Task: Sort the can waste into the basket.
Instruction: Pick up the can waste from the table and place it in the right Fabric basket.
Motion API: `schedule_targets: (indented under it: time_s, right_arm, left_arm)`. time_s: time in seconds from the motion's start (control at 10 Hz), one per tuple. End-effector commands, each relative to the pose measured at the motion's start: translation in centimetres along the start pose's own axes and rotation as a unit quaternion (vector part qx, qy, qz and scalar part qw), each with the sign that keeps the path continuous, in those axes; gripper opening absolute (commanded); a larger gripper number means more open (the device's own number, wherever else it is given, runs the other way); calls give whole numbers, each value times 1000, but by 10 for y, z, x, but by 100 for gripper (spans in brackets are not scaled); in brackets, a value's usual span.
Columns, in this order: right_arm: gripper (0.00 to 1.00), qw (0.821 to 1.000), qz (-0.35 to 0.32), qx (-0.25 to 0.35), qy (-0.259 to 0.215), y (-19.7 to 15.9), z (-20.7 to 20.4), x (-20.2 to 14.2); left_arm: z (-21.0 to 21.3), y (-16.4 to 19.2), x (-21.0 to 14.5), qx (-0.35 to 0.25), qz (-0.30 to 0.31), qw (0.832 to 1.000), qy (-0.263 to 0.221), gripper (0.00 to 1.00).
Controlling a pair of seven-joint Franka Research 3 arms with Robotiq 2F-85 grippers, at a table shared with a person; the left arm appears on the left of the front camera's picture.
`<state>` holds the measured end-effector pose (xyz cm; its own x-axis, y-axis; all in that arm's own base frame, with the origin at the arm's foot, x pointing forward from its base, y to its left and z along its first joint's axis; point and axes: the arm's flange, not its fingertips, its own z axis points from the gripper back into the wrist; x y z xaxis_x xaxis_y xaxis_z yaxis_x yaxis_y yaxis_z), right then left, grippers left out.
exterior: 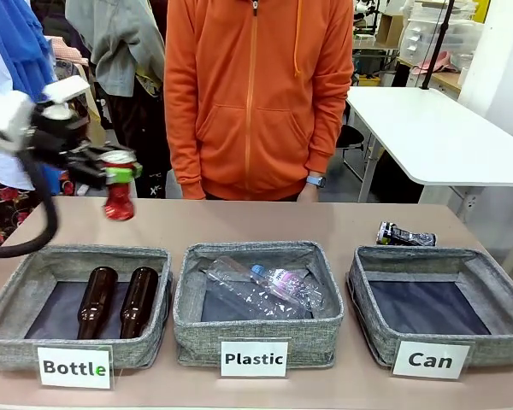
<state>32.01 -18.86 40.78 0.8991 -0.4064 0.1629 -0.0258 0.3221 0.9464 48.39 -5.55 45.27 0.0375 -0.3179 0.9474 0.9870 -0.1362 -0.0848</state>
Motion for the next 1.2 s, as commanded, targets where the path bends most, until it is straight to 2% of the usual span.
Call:
schedule_targets:
  time_s: [0.0, 0.1, 0.2, 0.4, 0.5, 0.6, 0.7, 0.8, 0.9, 1.0, 1.1]
  right_arm:
    - [100, 1000, 10, 12, -8, 0, 0, 2]
    - [100, 1000, 10, 12, -8, 0, 0, 2]
    - [100, 1000, 10, 12, -8, 0, 0, 2]
    - [100, 1000, 10, 12, -8, 0, 0, 2]
    - [100, 1000, 10, 12, -8, 0, 0, 2]
    - [100, 1000, 10, 12, -8, 0, 0, 2]
    - [100, 1000, 10, 12, -8, 0, 0, 2]
    - [100, 1000, 0, 0, 0, 0, 0, 0]
    - [100, 997, 66, -14, -42, 34, 51, -11]
    - [100, 994, 81, -29, -61, 50, 92, -24]
    - [100, 992, 90, -67, -55, 56, 128, -40]
  left_arm:
    - [16, -57, -17, -42, -23, 999, 4, 0]
    - [22, -67, -28, -14, -38, 999, -7, 0]
    - [12, -34, -7, -27, -1, 1000, -1, 0]
    - [12, -34, -7, -27, -1, 1000, -1, 0]
    - [18, -55, -18, -30, -10, 999, -3, 29]
    - [-10, -46, -2, 24, 7, 999, -20, 29]
    - [-48, -47, 35, 21, -16, 998, -60, 29]
    - [-87, -47, 78, -1, -33, 997, -63, 29]
    - [-138, -42, 126, -35, -53, 997, -46, 29]
    - [-186, -33, 165, -54, -54, 997, -15, 29]
    - [-238, -24, 195, -60, -58, 996, 9, 29]
